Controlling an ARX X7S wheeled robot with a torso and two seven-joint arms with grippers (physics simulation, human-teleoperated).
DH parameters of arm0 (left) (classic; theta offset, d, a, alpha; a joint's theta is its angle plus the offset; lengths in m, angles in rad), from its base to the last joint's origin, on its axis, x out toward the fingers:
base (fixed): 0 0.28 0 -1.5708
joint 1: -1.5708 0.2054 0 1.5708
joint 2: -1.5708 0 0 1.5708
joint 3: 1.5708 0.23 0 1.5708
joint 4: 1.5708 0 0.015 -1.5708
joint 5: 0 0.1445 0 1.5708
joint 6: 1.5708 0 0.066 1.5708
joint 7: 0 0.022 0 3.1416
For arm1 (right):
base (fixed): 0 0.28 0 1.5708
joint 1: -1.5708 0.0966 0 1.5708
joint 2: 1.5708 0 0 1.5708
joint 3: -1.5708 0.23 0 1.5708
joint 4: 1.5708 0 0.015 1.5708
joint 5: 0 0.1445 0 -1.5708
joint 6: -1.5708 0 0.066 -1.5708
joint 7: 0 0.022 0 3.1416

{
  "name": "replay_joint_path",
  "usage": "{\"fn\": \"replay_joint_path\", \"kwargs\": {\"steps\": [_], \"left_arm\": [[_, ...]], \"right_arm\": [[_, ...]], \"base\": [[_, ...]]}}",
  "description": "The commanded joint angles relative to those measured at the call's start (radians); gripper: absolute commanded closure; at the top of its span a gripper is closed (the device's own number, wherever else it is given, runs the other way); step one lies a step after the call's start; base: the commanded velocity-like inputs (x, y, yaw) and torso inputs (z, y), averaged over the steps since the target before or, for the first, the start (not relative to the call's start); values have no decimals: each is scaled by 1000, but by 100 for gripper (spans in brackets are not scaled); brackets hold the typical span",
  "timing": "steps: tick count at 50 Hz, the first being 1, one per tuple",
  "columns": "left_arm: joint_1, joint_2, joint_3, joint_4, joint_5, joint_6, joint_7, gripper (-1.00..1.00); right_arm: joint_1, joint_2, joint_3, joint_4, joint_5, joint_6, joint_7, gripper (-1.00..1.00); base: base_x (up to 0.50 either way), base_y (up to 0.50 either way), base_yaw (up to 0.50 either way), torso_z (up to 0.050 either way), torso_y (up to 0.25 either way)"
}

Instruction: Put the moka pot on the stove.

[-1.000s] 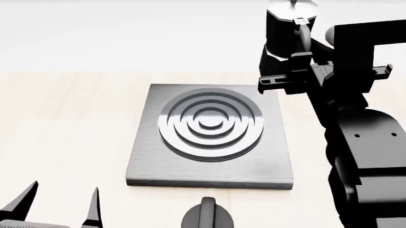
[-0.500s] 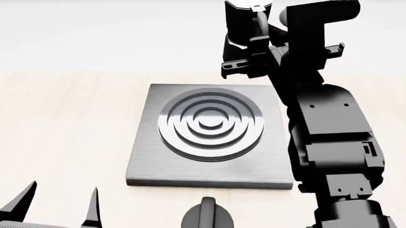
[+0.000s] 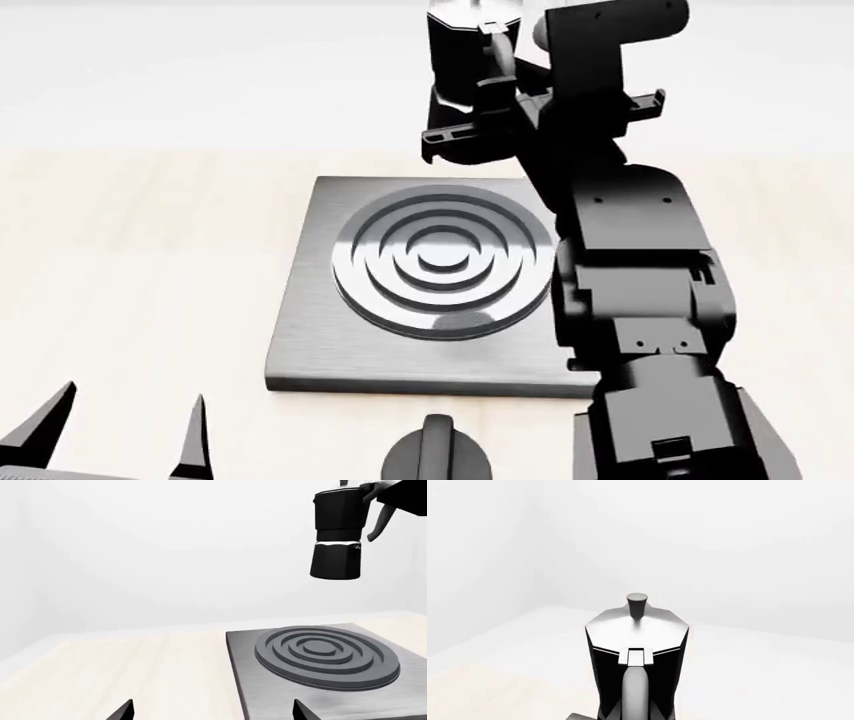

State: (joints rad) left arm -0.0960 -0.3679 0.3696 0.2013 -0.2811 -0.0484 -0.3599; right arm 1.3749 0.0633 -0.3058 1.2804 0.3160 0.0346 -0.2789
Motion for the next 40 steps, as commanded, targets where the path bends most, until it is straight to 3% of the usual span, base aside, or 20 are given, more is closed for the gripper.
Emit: {"fn": "replay_joint_path", "kwargs": {"steps": [1, 13, 27, 40], "left_arm": [[-2, -2, 1, -1, -2, -1, -3, -100], [-3, -4, 1, -1, -5, -1, -6, -100], [-1, -7, 1, 1, -9, 0, -9, -100], [-3, -9, 1, -5, -12, 3, -10, -100]], "right_arm": [[20, -41, 118, 28, -104, -1, -15, 100], [8, -61, 209, 28, -199, 26, -20, 100], [-19, -63, 86, 28, -99, 48, 7, 100], [-46, -63, 57, 28, -70, 57, 15, 100]], "base": [[0, 0, 0, 15, 0], [0, 0, 0, 0, 2], [0, 0, 0, 0, 1], [0, 0, 0, 0, 1]]}}
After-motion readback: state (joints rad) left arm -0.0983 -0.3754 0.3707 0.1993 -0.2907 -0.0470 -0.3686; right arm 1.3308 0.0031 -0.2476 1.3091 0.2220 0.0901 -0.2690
